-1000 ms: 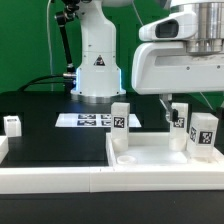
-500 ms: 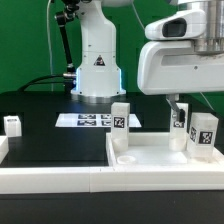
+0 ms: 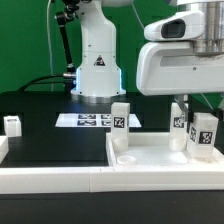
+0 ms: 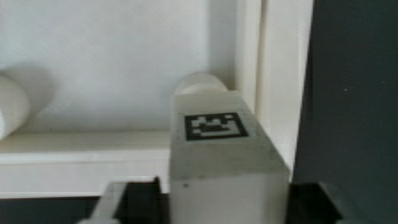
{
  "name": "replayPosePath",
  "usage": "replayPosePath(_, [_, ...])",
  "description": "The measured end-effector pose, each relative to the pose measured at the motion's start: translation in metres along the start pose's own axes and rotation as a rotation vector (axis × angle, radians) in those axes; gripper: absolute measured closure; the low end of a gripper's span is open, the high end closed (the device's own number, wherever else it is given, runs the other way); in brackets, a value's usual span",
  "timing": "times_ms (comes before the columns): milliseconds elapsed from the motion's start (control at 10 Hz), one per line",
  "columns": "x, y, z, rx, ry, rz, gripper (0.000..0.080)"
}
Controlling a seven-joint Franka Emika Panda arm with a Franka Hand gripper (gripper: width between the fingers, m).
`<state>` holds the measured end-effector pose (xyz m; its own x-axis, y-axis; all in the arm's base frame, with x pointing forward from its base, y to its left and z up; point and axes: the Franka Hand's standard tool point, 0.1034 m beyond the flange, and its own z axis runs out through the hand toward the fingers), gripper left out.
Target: Assemble square table
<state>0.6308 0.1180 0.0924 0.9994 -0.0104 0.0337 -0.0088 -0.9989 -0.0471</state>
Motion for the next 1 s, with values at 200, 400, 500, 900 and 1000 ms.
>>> replayPosePath(200, [0.0001,0.0003,0.0,0.0,0.0,0.022,0.0512])
replayPosePath(400, [0.0001,0.0003,0.0,0.001,0.0,0.154,0.0512])
replayPosePath(500, [0.0001,0.0002,0.0,0.001,0.0,0.206,0.0512])
replayPosePath(900, [0.0003,0.0058,0.0007,0.006,0.017,0.582,0.0511])
replayPosePath(1000, [-0.0003,0.0057,0.001,0.009,0.027,0.69,0.0511])
